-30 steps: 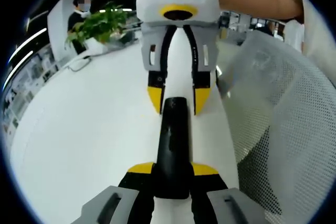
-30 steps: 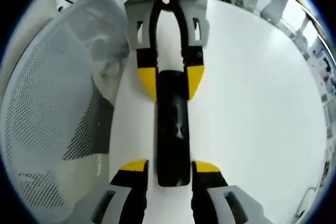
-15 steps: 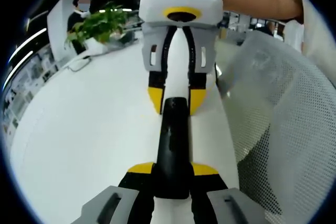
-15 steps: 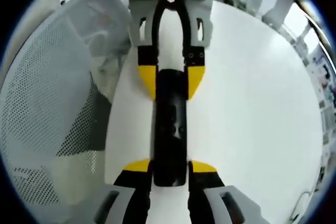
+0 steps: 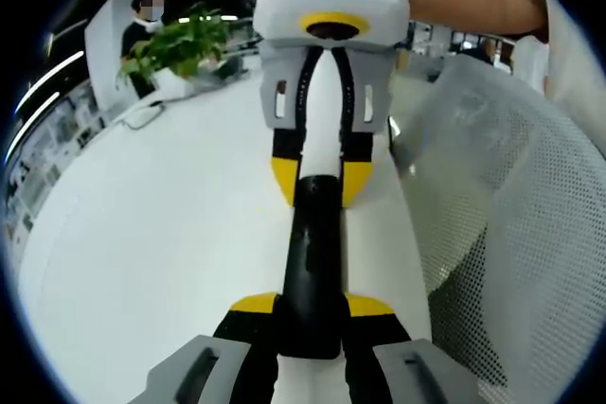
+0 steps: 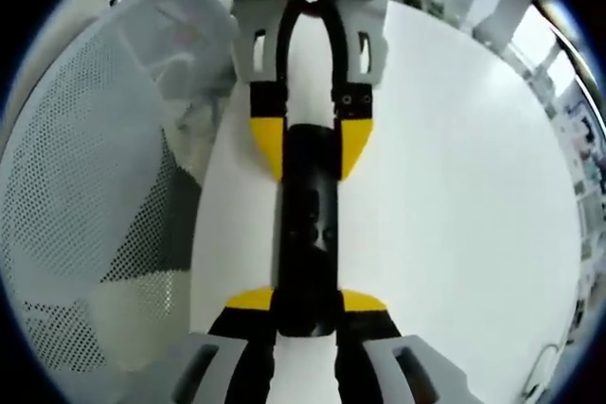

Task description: Press the specified remote control buttons in sequence, fully releasing each button before pressing the next.

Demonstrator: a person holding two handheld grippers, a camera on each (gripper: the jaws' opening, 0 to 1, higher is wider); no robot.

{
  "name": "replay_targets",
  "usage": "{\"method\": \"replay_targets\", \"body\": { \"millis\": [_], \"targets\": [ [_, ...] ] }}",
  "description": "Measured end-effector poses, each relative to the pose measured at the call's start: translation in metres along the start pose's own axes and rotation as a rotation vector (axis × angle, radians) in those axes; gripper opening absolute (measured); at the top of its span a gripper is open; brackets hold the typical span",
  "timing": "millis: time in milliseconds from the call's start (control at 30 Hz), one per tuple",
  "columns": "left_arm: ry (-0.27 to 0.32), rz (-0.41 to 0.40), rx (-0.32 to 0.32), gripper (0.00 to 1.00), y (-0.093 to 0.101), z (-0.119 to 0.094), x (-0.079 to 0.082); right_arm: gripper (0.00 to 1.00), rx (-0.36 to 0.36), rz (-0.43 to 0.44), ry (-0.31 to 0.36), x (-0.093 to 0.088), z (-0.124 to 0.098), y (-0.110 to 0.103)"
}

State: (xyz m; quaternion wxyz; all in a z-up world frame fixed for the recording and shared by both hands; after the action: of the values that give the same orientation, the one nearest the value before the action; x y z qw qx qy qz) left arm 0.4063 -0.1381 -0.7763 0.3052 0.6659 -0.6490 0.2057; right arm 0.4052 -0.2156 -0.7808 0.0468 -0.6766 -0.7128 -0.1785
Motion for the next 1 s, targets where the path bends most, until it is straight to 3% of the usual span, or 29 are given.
{"method": "replay_targets", "body": {
  "millis": [1000],
  "targets": [
    [-0.032,-0.006,0.013,0.24,-0.0050,-0.0053,0.0043,0.20,-0.046,-0.015,0.033,0.0033,-0.0072,0.0059]
  ]
}}
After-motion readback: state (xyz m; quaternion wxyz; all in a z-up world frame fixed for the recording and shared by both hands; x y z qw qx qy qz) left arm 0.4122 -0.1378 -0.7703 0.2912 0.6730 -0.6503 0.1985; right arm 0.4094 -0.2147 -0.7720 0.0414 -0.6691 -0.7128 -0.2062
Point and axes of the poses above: the point that each gripper's makers call its tool centre point, and the gripper's own axes: z roughly forward along the fingers, y roughly to its right, x roughly out of its top, the point moved 1 cm from there along -z, roughly backward along the fingers, and after that the axes turned 11 degrees about -x, right-handed, at the moved point
